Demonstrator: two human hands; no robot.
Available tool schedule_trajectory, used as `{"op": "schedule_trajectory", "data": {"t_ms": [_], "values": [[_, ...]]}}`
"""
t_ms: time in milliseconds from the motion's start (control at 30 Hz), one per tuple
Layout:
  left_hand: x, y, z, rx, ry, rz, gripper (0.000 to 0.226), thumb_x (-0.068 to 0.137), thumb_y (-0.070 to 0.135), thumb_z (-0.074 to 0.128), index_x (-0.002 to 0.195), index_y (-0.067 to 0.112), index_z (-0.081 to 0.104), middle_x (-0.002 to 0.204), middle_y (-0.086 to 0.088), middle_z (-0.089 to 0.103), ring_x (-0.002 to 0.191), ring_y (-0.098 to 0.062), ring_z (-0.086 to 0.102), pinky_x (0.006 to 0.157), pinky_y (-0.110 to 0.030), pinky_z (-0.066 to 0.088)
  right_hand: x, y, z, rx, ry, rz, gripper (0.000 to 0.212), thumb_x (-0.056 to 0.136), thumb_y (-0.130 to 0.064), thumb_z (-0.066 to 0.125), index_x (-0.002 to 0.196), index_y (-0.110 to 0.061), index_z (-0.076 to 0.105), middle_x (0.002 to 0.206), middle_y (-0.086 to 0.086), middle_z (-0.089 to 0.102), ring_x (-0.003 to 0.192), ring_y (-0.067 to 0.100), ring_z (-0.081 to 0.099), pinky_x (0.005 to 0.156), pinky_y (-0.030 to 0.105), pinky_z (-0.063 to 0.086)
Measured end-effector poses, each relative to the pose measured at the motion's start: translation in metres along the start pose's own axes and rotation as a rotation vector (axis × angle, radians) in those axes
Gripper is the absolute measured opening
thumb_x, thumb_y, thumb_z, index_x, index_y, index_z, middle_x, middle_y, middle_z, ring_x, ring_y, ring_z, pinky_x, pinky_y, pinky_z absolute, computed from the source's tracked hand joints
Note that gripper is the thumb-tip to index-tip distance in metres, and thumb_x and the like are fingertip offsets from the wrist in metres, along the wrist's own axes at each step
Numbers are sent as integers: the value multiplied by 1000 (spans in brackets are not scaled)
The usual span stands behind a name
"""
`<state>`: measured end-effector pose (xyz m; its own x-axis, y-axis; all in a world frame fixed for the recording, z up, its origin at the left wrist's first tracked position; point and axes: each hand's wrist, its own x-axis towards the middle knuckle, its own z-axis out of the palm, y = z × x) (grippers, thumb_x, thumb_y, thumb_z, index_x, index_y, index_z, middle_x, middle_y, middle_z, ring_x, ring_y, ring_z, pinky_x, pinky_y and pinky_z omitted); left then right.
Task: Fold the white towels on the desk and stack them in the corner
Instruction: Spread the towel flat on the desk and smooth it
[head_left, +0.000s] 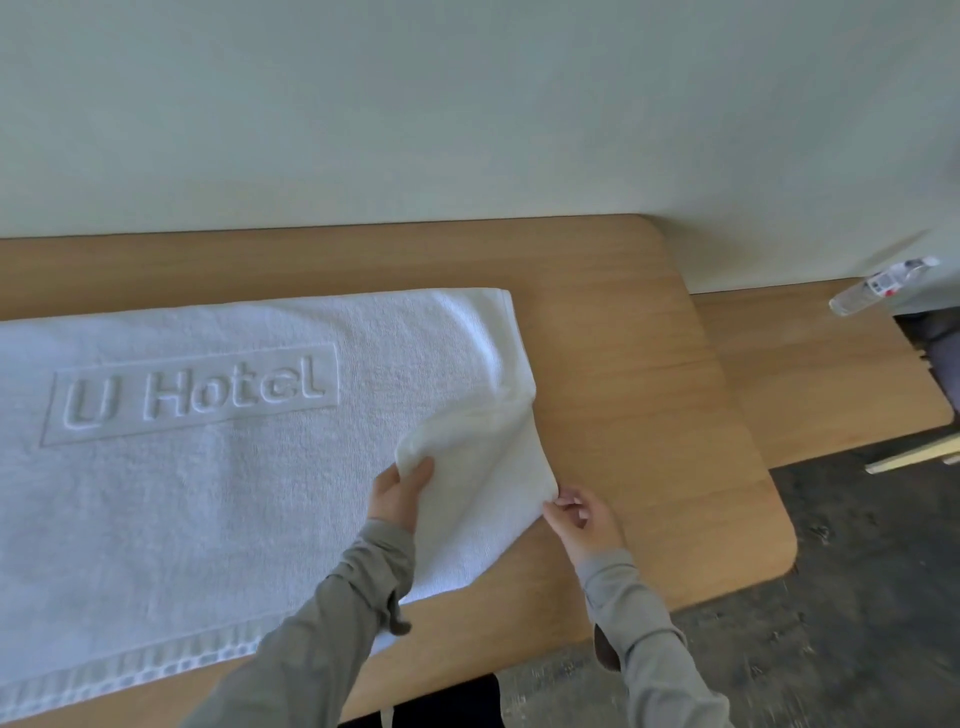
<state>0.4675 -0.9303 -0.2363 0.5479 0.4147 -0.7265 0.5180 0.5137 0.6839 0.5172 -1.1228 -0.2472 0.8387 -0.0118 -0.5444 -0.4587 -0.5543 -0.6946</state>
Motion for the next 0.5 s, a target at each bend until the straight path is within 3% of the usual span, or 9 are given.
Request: {"op": "schedule_trajectory", "data": {"t_ms": [100,200,267,333,433,500], "values": [[3,5,-8,-49,16,-42,26,89,16,58,109,0,60,87,-9,63,90,-30,58,85,-41,46,-2,-9,1,4,-80,-83,13,80,-5,68,82,-14,59,99,8,56,84,13,52,68,13,42],[1,14,-14,-135,3,-50,37,88,22,61,118,2,58,106,-18,64,100,-37,59,93,-50,47,-5,-28,-1,14,-231,-237,12,80,-6,69,81,-10,58,108,9,59,96,16,57,83,23,48],[-4,19,-20,-166,-48,-19,29,86,23,61,110,6,64,103,-17,66,96,-36,62,89,-51,50,-9,-40,-1,-79,-305,-314,12,83,-18,66,86,-14,55,95,6,63,87,14,59,74,18,47],[-10,22,-23,-161,-124,38,19,84,23,61,96,10,68,89,-12,71,82,-31,66,79,-46,54,-10,-48,0,-195,-262,-319,11,88,-25,60,89,-19,51,87,3,64,76,15,59,64,18,46],[-21,17,-17,-67,-250,137,12,84,17,60,86,13,71,76,-2,72,73,-23,67,69,-35,56,-5,-44,-3,-349,-123,-183,16,90,-29,57,101,-19,52,90,0,63,82,21,61,71,33,51],[-28,6,-5,111,-353,223,15,89,11,57,84,17,70,75,9,71,78,-14,64,72,-21,53,-5,-29,-6,-443,-100,-61,22,90,-28,57,108,-17,53,91,0,61,83,22,60,71,30,48]]}}
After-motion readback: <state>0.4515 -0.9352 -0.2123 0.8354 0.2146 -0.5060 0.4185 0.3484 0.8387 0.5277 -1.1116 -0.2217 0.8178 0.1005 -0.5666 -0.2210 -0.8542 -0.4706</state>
